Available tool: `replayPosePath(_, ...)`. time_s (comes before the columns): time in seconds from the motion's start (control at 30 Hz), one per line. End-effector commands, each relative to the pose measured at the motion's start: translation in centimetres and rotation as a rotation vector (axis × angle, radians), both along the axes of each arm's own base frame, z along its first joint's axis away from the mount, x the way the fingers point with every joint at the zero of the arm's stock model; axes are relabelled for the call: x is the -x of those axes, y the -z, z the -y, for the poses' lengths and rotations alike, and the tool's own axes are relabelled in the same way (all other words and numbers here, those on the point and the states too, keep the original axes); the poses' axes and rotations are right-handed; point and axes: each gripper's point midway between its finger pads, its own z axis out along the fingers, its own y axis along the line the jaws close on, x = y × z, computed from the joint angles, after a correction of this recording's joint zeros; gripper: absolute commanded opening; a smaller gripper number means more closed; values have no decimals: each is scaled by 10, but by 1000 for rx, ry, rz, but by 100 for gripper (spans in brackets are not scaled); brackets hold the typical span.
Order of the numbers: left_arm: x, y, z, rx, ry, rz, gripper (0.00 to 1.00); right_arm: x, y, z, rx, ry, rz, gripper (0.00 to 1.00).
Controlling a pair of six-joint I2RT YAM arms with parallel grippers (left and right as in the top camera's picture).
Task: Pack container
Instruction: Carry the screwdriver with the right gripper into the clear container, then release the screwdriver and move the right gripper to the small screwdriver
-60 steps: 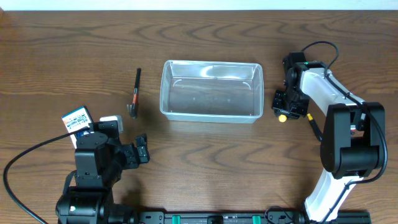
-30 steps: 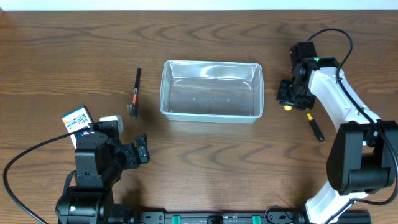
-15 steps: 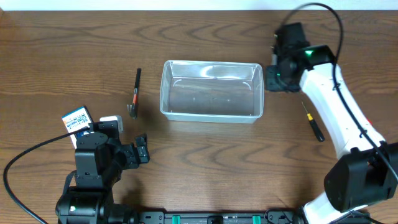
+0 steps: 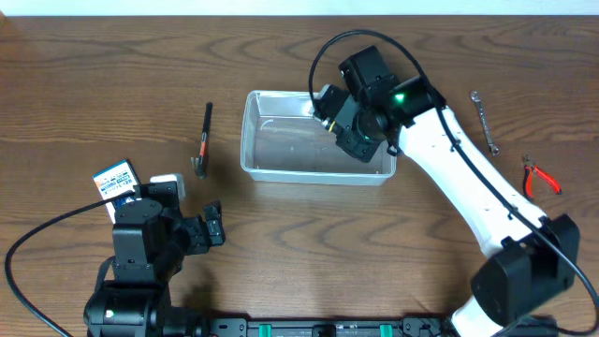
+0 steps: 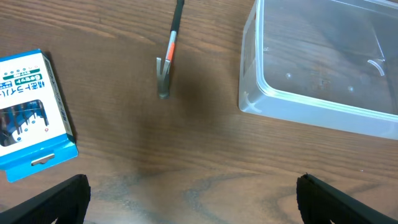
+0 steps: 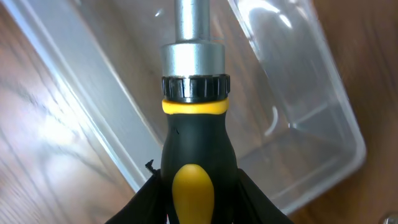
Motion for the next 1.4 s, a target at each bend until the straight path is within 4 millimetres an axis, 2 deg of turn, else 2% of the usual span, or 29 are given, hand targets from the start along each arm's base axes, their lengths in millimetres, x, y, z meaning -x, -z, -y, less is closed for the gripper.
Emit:
replayPosePath(0.0, -2, -7, -3, -1, -19, 14, 98, -1, 22, -11, 4, -208, -38, 1)
replayPosePath(0.27, -2, -7, -3, -1, -19, 14, 98, -13, 81, -17, 39, -214, -126, 1)
replayPosePath(0.43, -2, -7, -3, -1, -19, 14, 98, -10, 114, -15, 65, -205, -197, 1)
replayPosePath(0.57, -2, -7, -3, -1, -19, 14, 98, -5, 133, -13, 81, -171, -252, 1)
replayPosePath(0.63, -2, -7, -3, -1, -19, 14, 98, -5, 136, -13, 82, -160, -260, 1)
replayPosePath(0.7, -2, -7, -3, -1, -19, 14, 98, -5, 136, -13, 81, -161, -258, 1)
replayPosePath(0.73, -2, -7, -3, -1, -19, 14, 98, -6, 136, -13, 81, -161, -257, 6)
replayPosePath(0.8, -2, -7, -3, -1, -19, 14, 98, -6, 136, -13, 81, -161, -258, 29)
replayPosePath(0.83, -2, -7, -3, -1, -19, 14, 98, -5, 136, -13, 82, -160, -260, 34)
replayPosePath(0.9, -2, -7, -3, -1, -19, 14, 98, -4, 136, -12, 84, -160, -264, 57)
replayPosePath(0.93, -2, -7, -3, -1, -19, 14, 98, -3, 137, -12, 85, -161, -268, 65)
replayPosePath(1.03, -2, -7, -3, -1, -19, 14, 98, -2, 137, -12, 87, -161, -271, 72)
replayPosePath(1.13, -2, -7, -3, -1, -19, 14, 98, -4, 134, -12, 87, -159, -263, 71)
replayPosePath(1.2, -2, -7, -3, -1, -19, 14, 98, -13, 129, -8, 106, -95, -236, 70)
replayPosePath(1.27, -2, -7, -3, -1, -19, 14, 98, -27, 113, -5, 110, 6, -197, 70)
replayPosePath(1.37, -2, -7, -3, -1, -19, 14, 98, -48, 70, -7, 54, 124, -141, 71)
